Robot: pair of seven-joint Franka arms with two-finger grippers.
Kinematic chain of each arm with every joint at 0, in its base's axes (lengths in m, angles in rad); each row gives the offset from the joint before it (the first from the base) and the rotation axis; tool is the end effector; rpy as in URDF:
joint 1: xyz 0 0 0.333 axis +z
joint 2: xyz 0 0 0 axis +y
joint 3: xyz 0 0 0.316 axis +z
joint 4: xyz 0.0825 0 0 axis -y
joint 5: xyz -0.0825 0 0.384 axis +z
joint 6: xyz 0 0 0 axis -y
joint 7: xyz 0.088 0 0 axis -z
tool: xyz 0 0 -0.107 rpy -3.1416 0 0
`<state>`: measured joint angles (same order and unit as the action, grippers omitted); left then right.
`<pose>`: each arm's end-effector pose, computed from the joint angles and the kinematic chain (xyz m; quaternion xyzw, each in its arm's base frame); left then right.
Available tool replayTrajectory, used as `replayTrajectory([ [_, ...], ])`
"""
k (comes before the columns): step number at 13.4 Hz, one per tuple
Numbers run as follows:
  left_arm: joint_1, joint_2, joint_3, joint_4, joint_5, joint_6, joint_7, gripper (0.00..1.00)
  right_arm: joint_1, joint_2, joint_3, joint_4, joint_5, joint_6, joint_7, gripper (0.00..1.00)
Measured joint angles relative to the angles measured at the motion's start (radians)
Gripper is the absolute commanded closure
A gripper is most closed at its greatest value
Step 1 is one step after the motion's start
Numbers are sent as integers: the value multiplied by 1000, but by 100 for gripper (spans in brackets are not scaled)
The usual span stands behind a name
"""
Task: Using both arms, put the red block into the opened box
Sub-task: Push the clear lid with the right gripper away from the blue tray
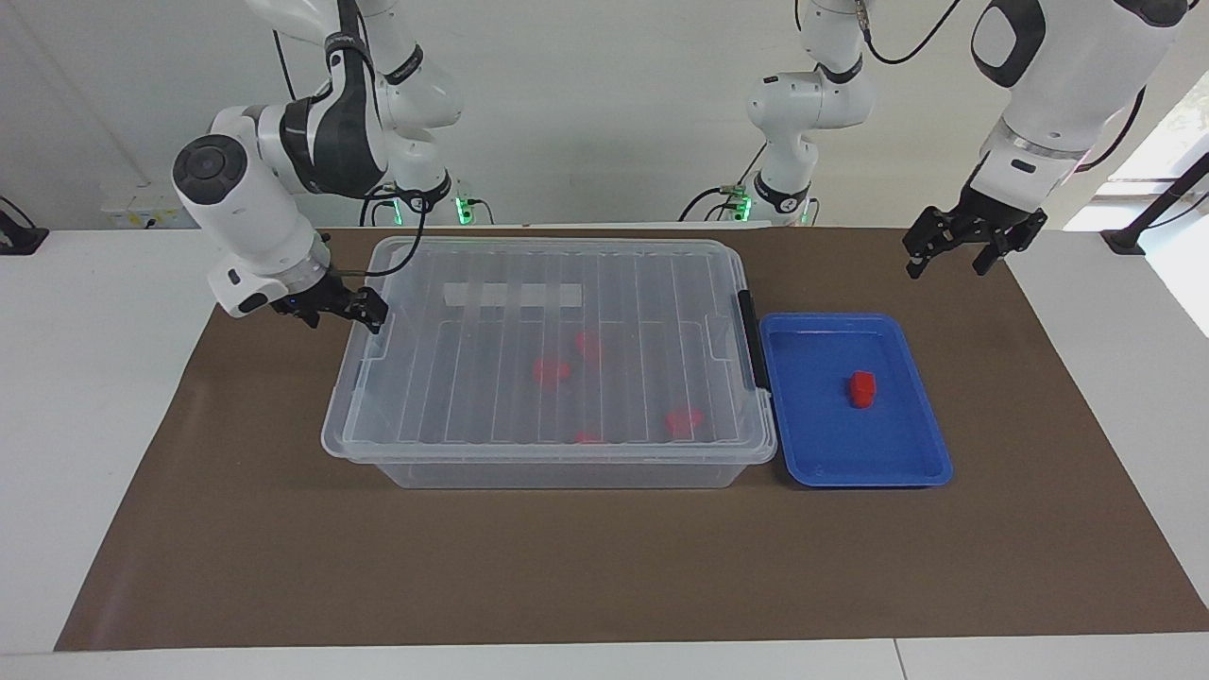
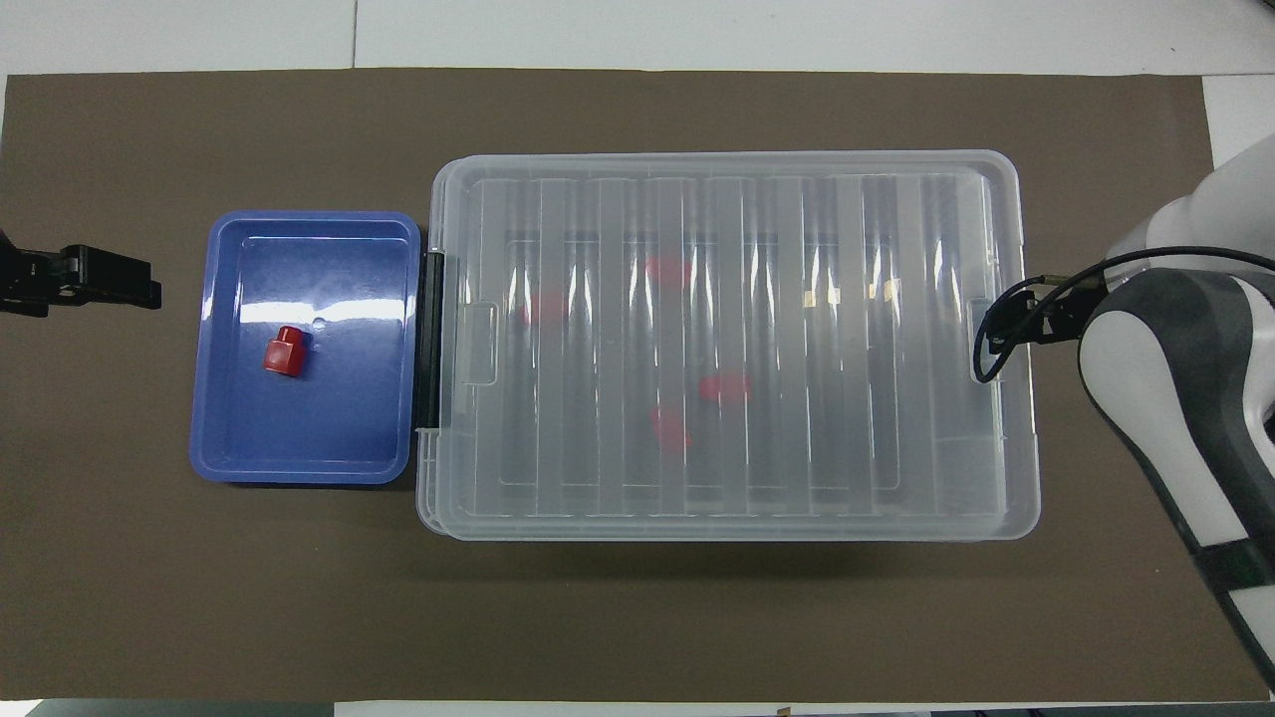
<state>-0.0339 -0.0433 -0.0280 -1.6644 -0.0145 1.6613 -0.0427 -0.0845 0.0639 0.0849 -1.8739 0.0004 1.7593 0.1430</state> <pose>0.5475 -0.0357 0.6120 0.9997 -0.0091 0.0197 0.0077 0.5581 -0.0005 0.4615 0.9935 -0.0709 -0.0890 0.0035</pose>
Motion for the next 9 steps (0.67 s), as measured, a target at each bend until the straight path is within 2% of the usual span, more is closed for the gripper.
replayTrajectory([
  [5,0,0,0,0,0,0,0,0,-26,-9,-12,-21,0,4,-70,0],
  [9,0,0,0,-14,0,21,0,0,-27,-18,-67,-42,0,47,-170,0],
])
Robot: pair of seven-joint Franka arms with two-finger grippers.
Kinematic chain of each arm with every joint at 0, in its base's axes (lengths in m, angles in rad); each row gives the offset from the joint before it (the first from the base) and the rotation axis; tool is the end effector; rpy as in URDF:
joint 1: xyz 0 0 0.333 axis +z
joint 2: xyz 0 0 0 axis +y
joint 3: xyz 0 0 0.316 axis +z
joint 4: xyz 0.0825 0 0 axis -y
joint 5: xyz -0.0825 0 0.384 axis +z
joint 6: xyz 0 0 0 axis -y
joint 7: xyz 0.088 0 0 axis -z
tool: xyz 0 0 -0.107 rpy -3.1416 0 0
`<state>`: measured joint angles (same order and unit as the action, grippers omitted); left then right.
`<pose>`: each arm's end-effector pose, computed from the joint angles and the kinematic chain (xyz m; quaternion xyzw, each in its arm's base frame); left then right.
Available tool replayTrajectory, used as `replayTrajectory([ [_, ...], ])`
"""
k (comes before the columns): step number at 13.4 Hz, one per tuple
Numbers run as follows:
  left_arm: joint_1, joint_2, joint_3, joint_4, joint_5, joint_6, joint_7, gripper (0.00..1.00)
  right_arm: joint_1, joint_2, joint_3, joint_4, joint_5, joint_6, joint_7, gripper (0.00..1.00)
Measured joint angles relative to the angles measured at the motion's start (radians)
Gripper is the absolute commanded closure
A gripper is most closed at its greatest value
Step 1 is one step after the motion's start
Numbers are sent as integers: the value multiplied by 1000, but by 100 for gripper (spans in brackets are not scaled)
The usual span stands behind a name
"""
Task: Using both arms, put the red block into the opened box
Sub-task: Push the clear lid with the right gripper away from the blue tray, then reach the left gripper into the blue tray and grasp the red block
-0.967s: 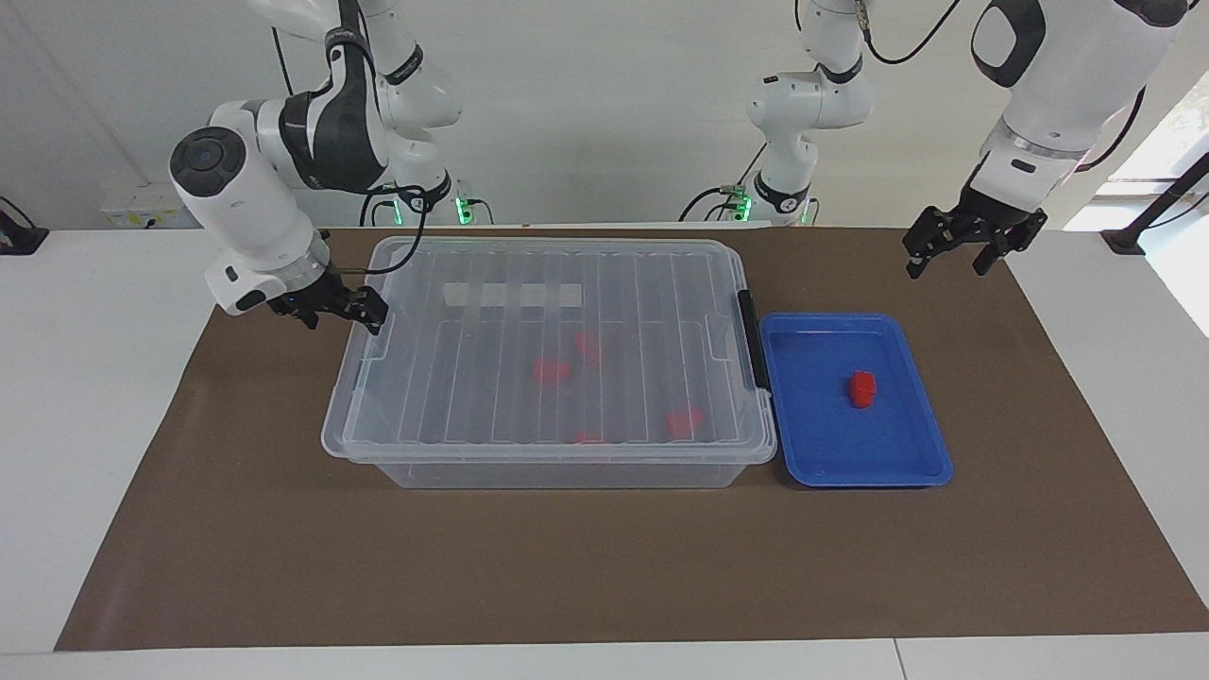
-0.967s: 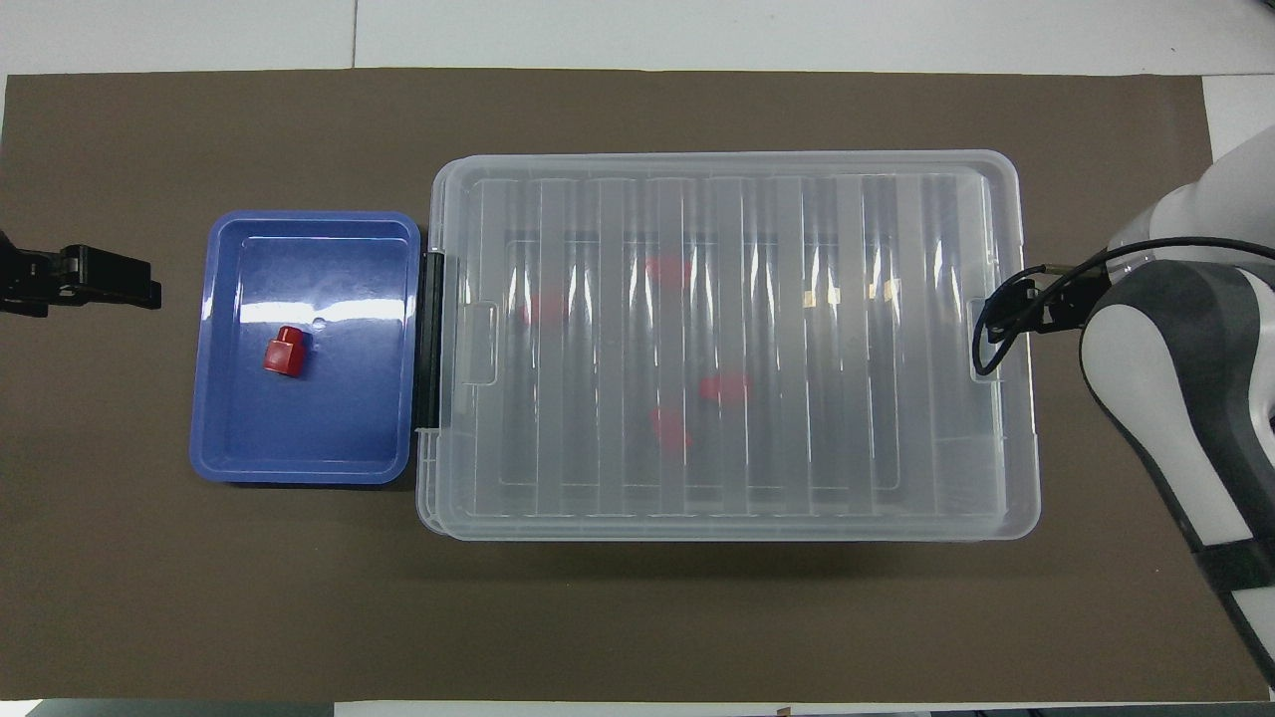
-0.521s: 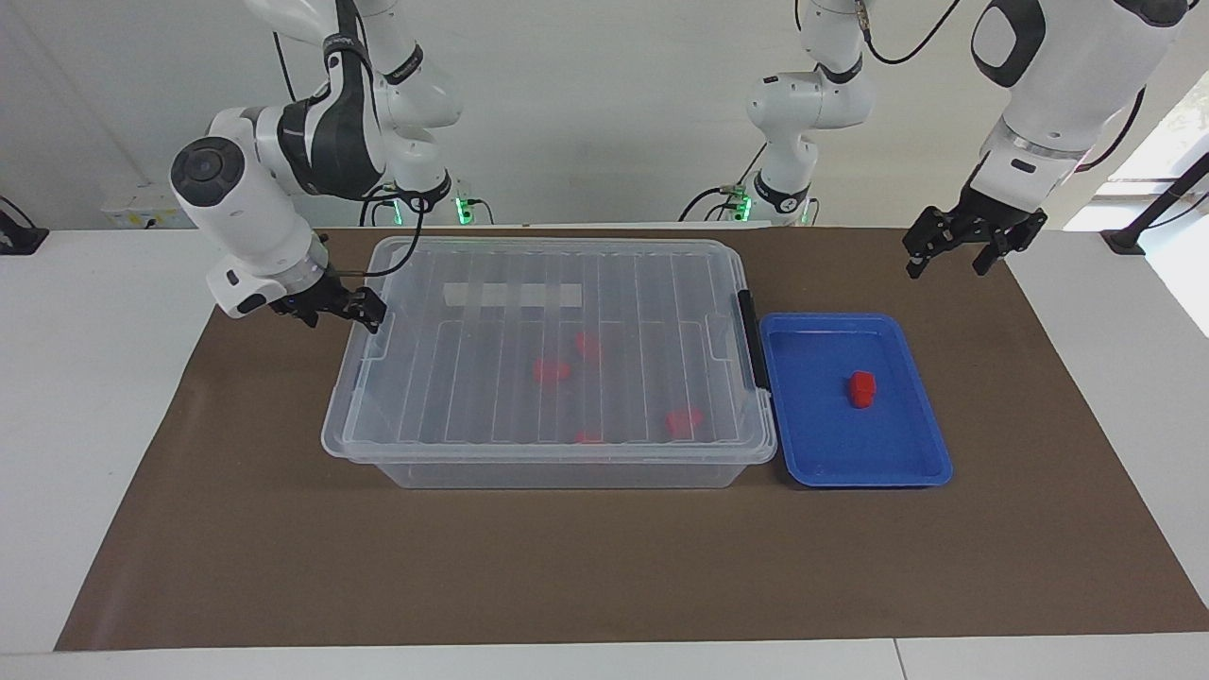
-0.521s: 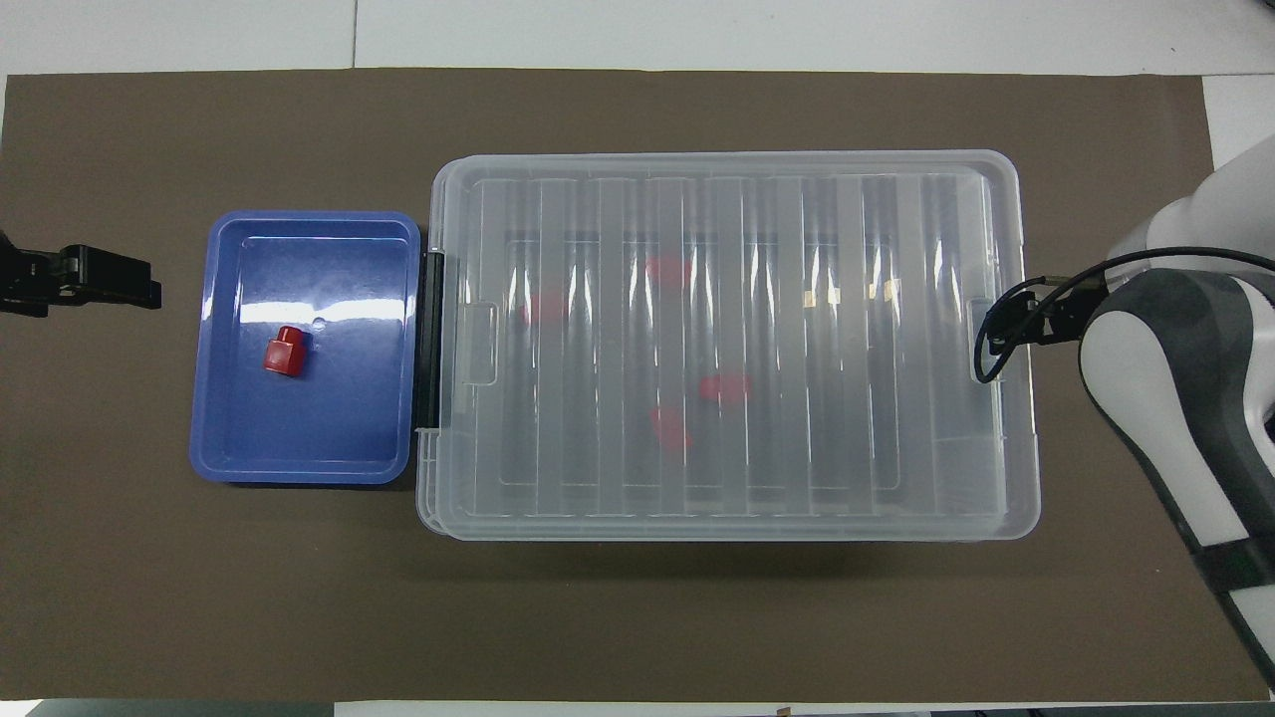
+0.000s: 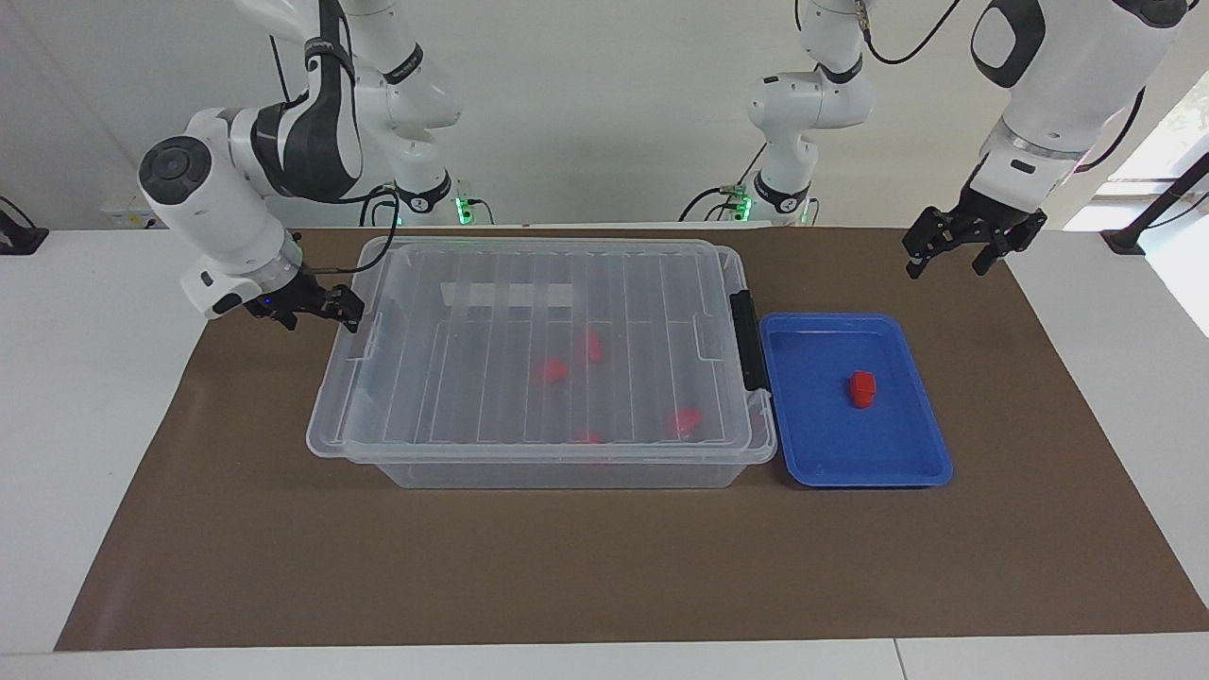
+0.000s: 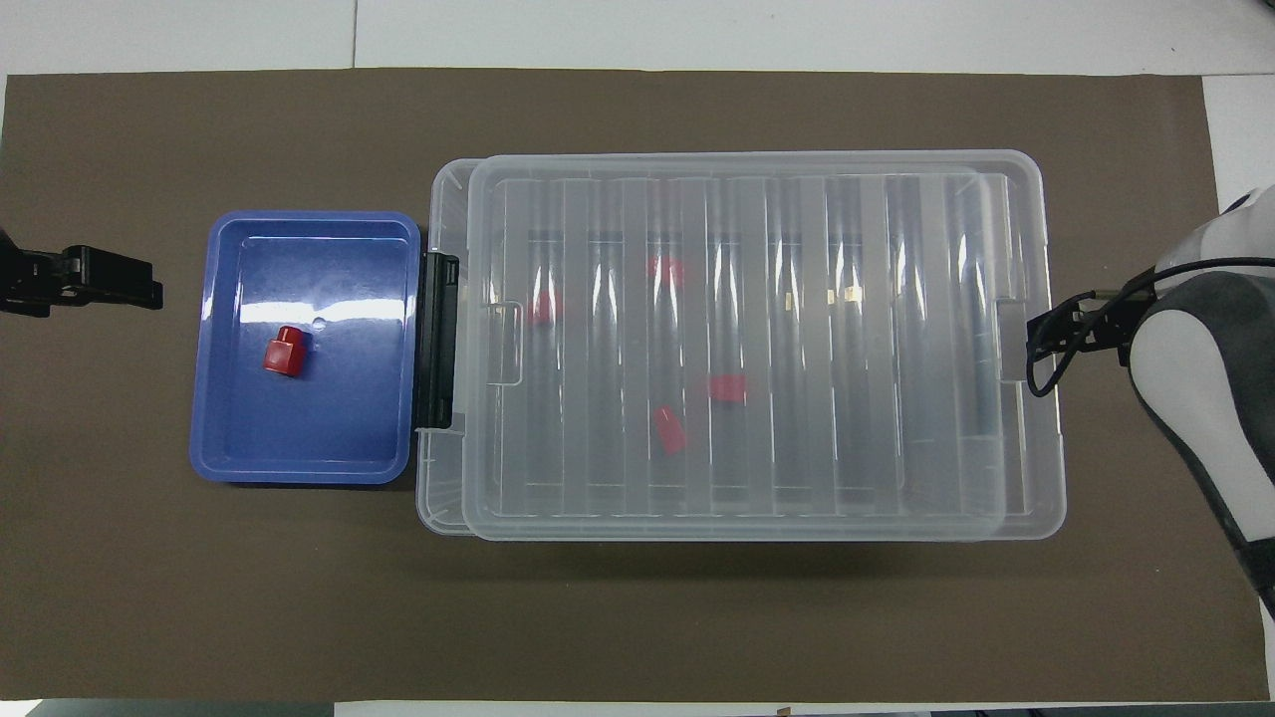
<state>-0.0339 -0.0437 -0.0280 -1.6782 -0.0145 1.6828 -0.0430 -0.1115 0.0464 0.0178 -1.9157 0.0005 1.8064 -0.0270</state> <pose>0.5490 -0.0357 0.6076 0.9996 -0.0088 0.0238 0.0079 0.5514 -0.0519 0.4553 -0.9964 0.0333 0.0776 0.0053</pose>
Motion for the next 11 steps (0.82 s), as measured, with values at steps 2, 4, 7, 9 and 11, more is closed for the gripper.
replayTrajectory([
  [2,0,-6,0,-47,0,77,0,0,-1,0,-39,-4,0,26,-62,0],
  [4,0,-11,0,-114,0,141,1,0,-3,0,-67,-6,-1,38,-111,0],
  [7,-1,-12,0,-228,0,267,3,0,-35,0,-84,-9,-1,64,-199,0],
  [9,-1,-10,0,-305,0,337,9,0,-49,0,-116,-10,-3,80,-265,0],
  [11,-1,2,0,-370,0,400,25,0,-52,0,-159,-10,-3,87,-328,0],
])
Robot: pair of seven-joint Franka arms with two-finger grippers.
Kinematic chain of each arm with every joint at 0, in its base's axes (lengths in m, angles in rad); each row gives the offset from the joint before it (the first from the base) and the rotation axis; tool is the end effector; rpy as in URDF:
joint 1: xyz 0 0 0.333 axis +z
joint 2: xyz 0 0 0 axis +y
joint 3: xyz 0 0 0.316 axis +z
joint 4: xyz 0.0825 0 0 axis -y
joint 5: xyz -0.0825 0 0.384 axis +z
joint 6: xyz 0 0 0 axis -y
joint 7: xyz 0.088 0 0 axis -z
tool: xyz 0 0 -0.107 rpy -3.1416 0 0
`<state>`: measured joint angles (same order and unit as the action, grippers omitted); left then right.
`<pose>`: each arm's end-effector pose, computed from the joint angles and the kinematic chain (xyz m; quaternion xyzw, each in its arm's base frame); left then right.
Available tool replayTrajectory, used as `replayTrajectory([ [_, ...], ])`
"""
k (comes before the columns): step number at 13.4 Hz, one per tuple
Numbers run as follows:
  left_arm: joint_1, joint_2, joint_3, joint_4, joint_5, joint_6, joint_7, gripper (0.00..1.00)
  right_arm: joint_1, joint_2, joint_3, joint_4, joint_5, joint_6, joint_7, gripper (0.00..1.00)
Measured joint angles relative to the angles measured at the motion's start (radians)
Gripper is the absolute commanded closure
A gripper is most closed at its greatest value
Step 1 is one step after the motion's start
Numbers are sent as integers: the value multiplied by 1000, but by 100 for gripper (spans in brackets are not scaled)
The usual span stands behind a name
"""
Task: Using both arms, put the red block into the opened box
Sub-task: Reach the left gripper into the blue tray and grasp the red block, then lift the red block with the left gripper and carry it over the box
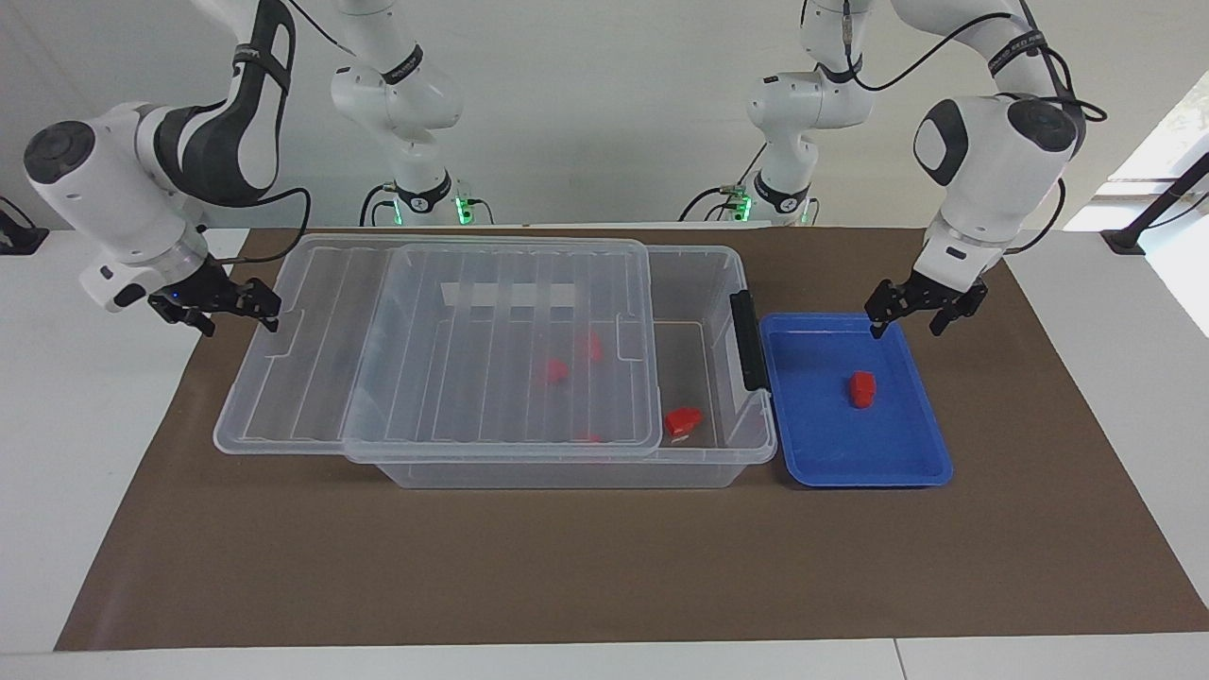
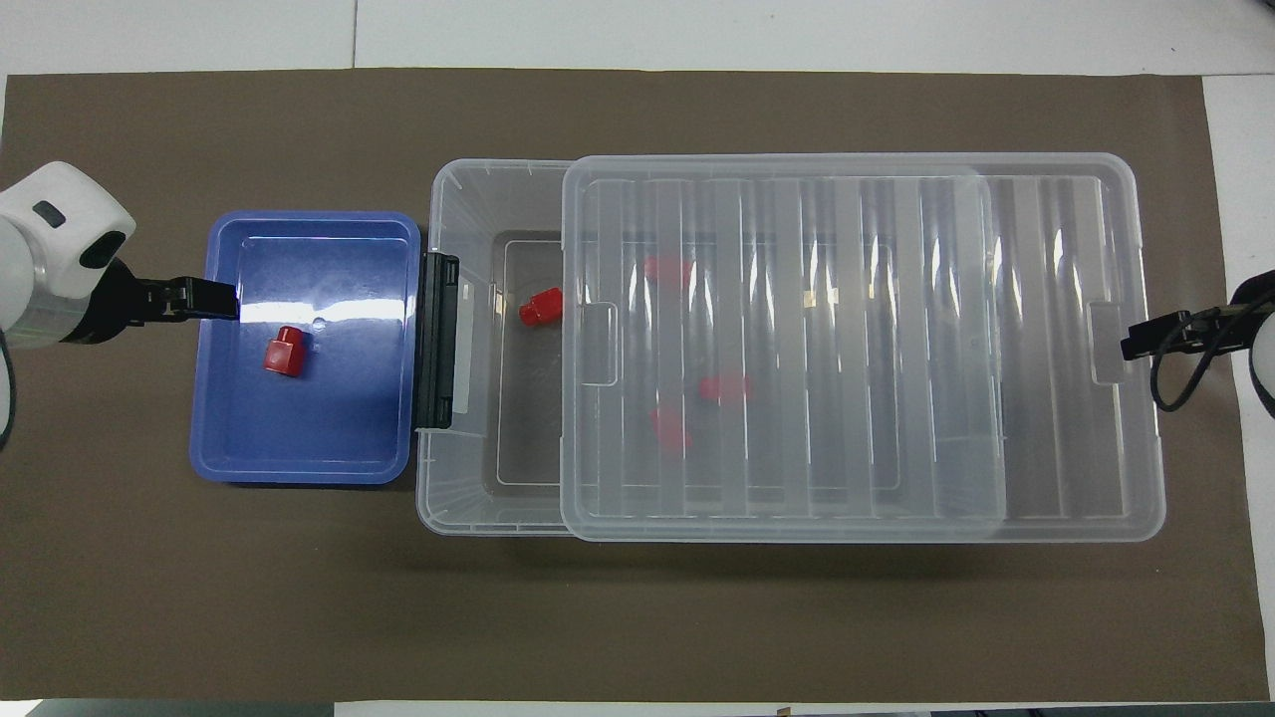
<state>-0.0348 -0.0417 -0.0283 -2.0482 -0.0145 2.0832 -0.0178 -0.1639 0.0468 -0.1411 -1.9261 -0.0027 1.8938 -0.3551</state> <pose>0.5470 -0.0354 0.4649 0.9991 -0.0193 0.0381 0.0074 0.5363 -0.1681 0.4571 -0.9989 -0.0255 0.0387 0.0084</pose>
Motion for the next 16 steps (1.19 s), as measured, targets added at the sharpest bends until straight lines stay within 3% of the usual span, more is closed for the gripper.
replayTrajectory([
  [7,0,101,0,-148,0,245,70,0,0,3,-73,0,0,16,-131,0],
  [9,1,121,1,-184,0,311,91,7,1,4,-93,0,0,21,-166,0],
  [10,1,129,2,-200,0,332,98,20,0,4,-105,0,0,30,-185,0],
  [11,1,134,2,-213,0,343,107,26,0,5,-117,0,0,35,-202,0],
  [16,4,135,5,-255,0,409,160,28,0,8,-132,0,-4,35,-222,0],
])
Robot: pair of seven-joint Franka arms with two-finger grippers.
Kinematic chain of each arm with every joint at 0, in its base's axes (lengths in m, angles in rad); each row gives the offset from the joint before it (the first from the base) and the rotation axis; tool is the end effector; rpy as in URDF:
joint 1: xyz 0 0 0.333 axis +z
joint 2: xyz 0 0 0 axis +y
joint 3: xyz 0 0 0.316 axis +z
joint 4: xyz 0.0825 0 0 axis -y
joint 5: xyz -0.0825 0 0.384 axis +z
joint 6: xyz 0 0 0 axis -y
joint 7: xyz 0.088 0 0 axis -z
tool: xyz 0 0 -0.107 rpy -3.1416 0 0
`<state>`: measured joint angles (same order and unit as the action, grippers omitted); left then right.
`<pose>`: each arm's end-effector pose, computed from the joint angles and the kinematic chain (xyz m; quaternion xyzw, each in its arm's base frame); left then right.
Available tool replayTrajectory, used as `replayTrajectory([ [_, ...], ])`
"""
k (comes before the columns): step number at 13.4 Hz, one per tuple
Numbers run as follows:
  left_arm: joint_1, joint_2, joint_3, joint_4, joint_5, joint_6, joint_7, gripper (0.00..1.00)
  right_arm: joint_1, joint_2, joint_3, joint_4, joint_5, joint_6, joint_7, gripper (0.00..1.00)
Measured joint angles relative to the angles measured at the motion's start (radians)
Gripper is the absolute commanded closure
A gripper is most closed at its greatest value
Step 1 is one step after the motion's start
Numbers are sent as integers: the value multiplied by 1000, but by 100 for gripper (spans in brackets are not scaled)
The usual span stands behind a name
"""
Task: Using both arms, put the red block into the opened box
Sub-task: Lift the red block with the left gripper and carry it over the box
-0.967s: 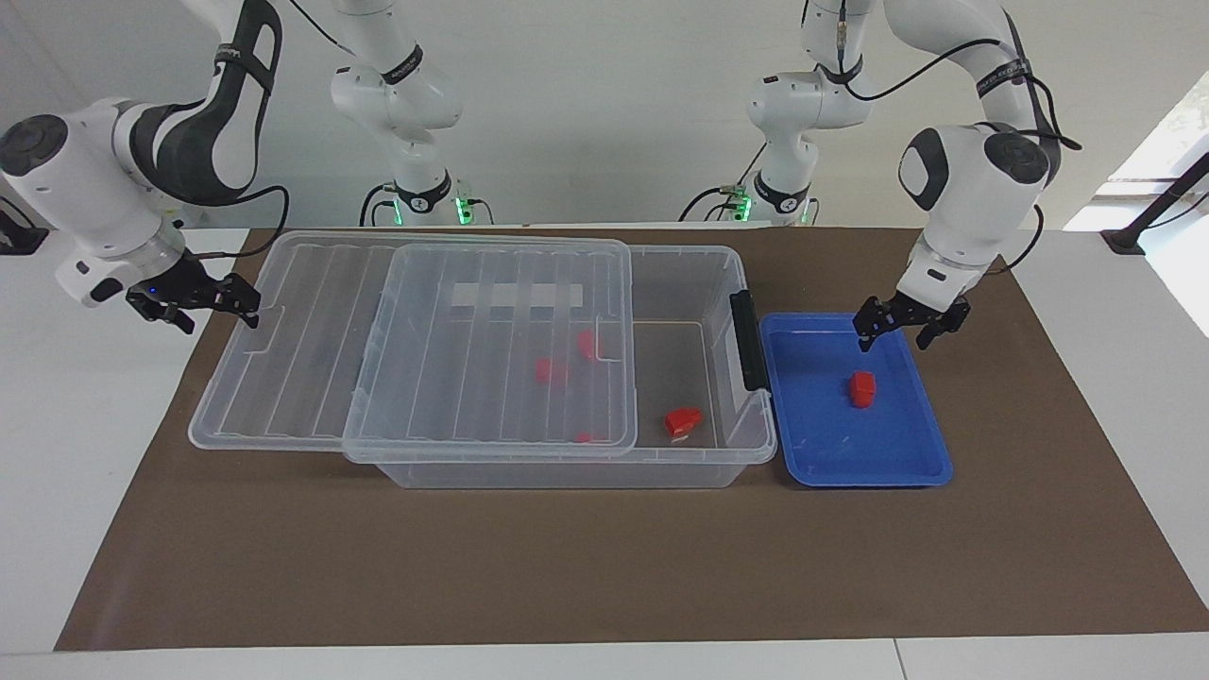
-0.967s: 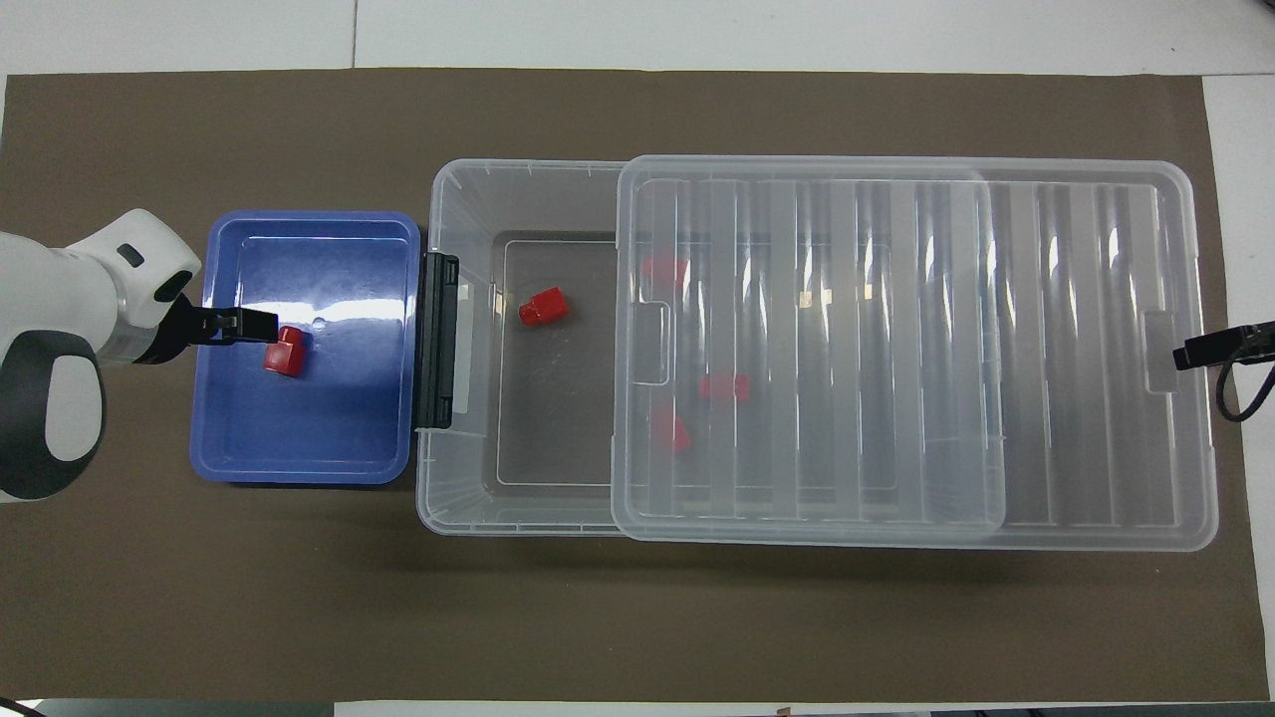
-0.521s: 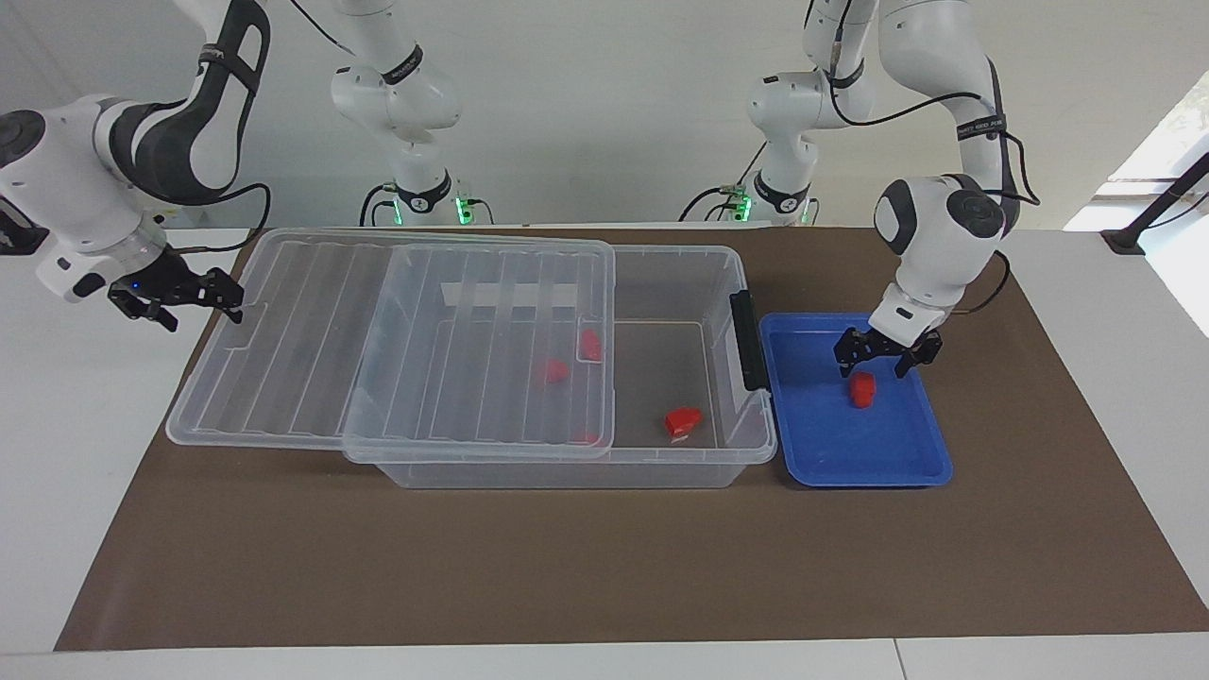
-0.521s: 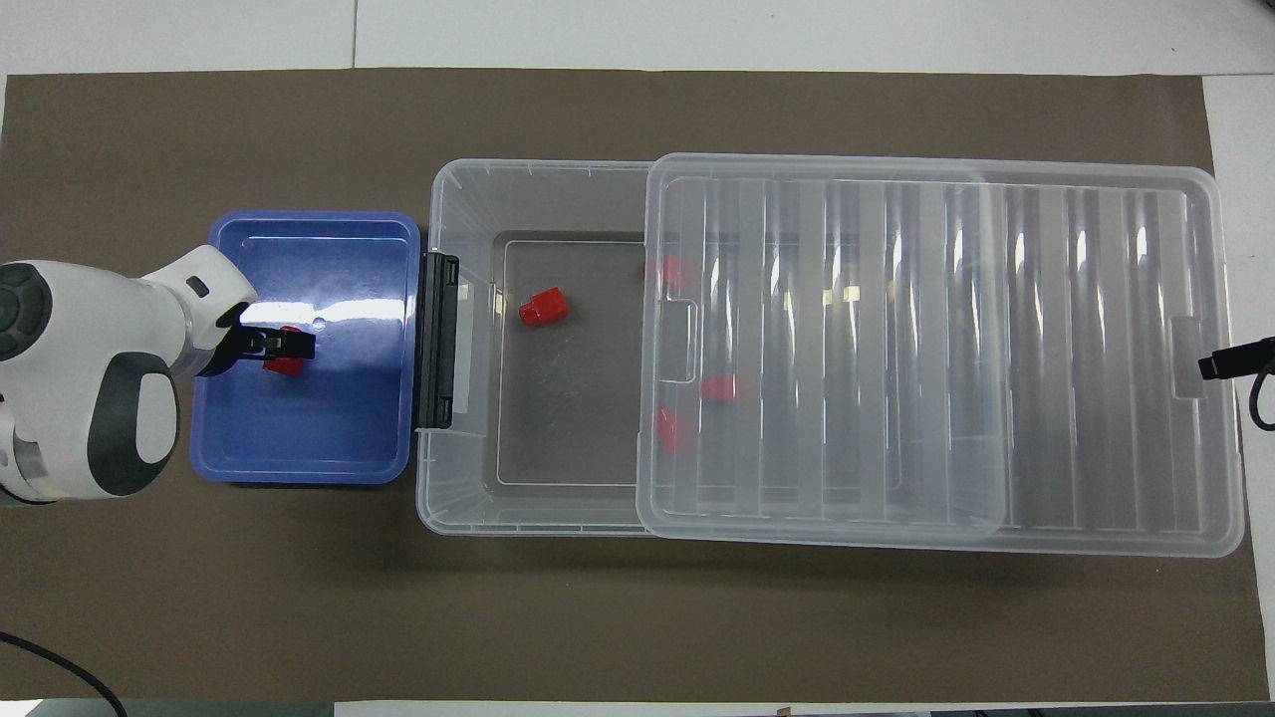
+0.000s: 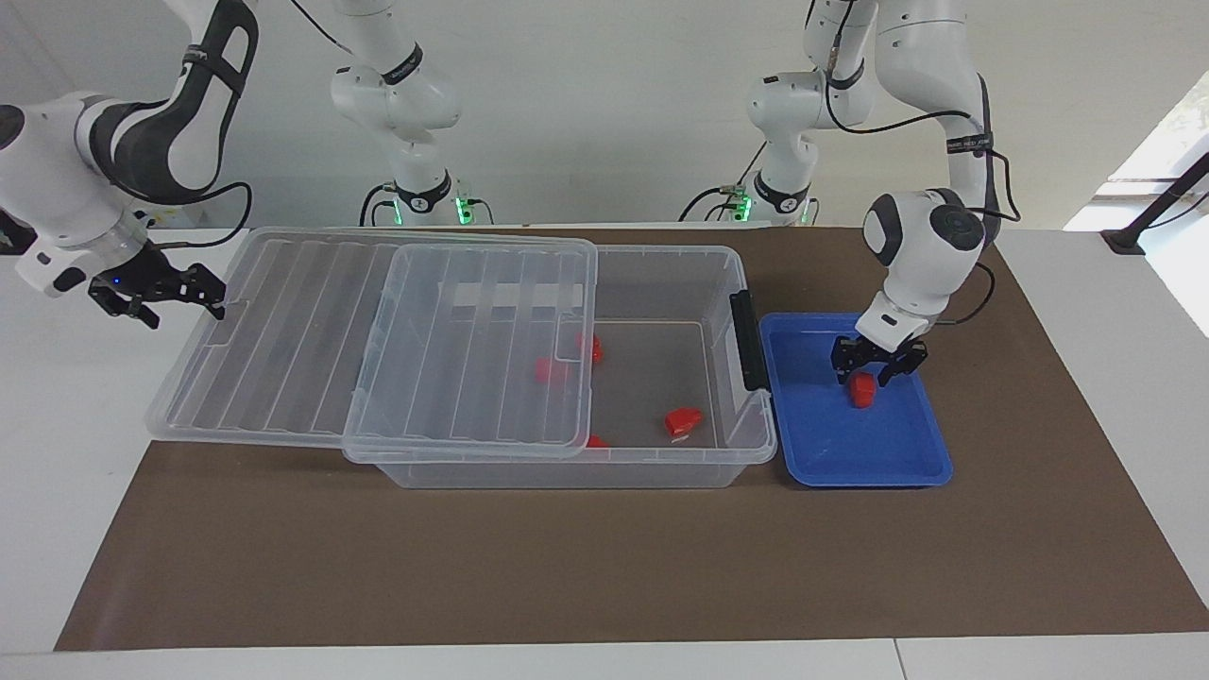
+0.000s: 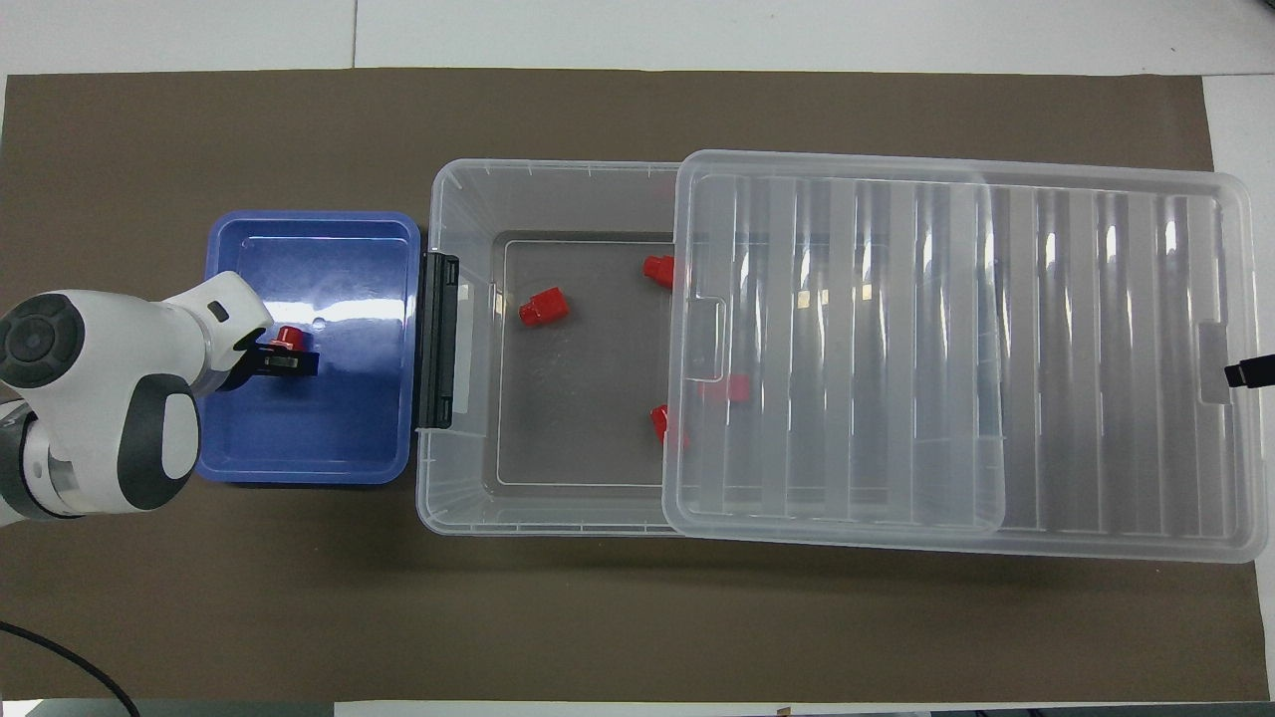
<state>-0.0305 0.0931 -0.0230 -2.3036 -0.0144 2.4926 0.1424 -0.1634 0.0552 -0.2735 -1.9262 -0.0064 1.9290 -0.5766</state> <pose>0.5296 -0.0283 0.3155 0.9946 -0.0921 0.0481 0.0036 0.5143 -0.2384 0.4560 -0.9971 -0.0710 0.0271 0.0031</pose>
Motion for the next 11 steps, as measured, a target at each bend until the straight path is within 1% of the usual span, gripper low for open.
replayTrajectory([
  [1,1,0,2,-10,0,14,4,47,0,0,0,0,0,0,0,0],
  [2,1,0,2,-17,0,22,6,99,0,0,1,2,-1,0,0,0],
  [5,3,1,4,-21,0,25,7,100,1,1,12,18,-3,-3,0,0],
  [7,9,-2,5,-19,0,24,7,100,2,9,33,53,-3,-37,1,0],
  [9,11,-25,5,-11,0,6,7,100,5,30,64,131,-3,-113,44,0],
  [11,11,-79,4,33,0,-104,4,100,11,57,100,219,-3,-193,97,0],
])
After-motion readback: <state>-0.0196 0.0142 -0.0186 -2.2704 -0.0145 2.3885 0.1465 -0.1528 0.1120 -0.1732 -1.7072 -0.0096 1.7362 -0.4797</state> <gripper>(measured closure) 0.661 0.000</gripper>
